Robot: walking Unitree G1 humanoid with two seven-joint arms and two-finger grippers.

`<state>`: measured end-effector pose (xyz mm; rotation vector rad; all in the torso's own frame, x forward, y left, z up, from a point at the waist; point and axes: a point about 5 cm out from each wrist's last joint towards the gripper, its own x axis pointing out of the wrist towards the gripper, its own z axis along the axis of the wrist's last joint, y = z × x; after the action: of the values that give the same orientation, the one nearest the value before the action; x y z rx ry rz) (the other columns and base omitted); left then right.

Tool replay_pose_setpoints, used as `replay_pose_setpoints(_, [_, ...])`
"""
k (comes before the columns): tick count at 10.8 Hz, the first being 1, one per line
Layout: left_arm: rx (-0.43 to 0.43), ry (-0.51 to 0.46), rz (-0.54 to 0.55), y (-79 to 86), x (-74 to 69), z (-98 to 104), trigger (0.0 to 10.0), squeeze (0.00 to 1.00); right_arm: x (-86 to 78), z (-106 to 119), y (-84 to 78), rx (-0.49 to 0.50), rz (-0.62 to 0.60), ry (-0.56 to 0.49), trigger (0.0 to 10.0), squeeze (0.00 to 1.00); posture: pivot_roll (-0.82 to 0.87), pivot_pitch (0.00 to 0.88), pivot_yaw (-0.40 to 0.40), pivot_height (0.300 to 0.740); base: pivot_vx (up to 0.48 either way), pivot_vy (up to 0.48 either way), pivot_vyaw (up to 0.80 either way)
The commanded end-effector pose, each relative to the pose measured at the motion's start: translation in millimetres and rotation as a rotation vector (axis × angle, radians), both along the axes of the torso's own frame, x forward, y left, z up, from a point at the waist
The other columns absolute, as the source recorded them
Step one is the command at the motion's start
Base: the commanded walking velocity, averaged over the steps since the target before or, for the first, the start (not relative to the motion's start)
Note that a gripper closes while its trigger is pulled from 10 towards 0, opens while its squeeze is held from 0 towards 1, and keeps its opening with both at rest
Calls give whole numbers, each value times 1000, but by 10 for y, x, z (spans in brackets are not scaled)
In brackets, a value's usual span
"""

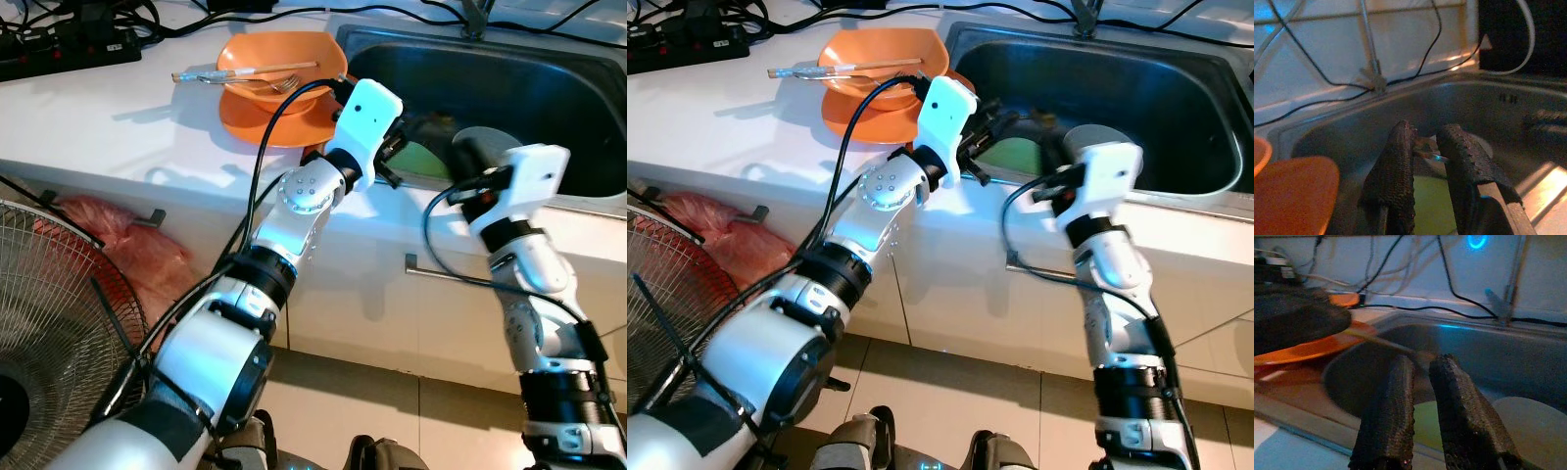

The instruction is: Kitchen organization

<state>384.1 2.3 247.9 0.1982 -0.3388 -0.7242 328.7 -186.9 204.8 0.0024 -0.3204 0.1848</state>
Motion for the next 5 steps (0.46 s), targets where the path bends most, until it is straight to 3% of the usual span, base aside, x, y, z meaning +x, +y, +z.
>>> replay_pose_setpoints(1, [12, -7, 10, -44, 11, 55, 10000, 0, 6, 29, -72, -8, -40, -12, 10000, 0, -42, 187, 22, 740, 0, 0, 0])
replay_pose_setpoints(5, [10, 83, 59, -138, 48, 8, 10000, 0, 8, 36, -94, -6, -62, -20, 10000, 0, -52, 187, 28, 740, 0, 0, 0])
